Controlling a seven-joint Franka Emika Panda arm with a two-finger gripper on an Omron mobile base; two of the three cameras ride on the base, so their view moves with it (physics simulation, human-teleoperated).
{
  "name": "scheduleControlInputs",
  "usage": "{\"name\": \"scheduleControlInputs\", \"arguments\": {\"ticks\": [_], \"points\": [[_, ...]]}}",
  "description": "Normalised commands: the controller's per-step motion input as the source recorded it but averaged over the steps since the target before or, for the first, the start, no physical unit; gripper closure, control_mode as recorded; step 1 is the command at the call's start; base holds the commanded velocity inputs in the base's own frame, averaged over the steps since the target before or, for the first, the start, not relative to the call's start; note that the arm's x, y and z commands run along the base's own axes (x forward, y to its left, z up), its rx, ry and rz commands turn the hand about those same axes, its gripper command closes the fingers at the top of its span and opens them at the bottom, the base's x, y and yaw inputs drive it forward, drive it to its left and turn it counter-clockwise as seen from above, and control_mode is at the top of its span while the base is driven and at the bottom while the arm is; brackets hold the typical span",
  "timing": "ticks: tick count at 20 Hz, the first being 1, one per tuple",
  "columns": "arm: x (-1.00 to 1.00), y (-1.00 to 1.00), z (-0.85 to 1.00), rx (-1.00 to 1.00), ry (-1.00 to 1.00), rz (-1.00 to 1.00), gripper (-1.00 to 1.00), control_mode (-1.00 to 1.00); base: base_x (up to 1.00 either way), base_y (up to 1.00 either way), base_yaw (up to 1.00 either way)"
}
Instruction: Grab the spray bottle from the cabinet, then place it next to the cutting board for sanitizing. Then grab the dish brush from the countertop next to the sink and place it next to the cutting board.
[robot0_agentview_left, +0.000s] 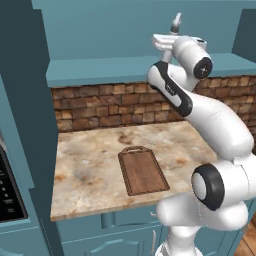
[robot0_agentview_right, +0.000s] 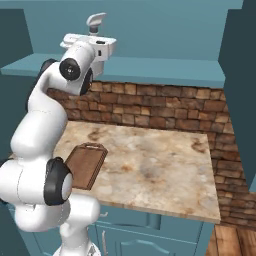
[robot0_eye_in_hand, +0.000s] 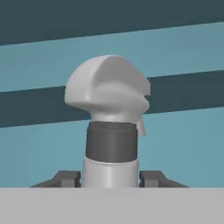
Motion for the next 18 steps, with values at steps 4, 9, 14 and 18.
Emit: {"name": "scheduleControlInputs", "arguments": {"ticks": [4, 9, 14, 18], "points": [[-0.88, -0.64, -0.14, -0.01, 0.02, 0.00, 1.00, -1.00, 0.00, 0.00, 0.00], [-0.31, -0.57, -0.68, -0.06, 0.02, 0.25, 1.00, -1.00, 0.00, 0.00, 0.00], [-0.02, -0.54, -0.70, 0.00, 0.00, 0.49, 1.00, -1.00, 0.00, 0.00, 0.00], [0.00, -0.26, -0.62, -0.10, -0.07, 0.40, 1.00, -1.00, 0.00, 0.00, 0.00]]}}
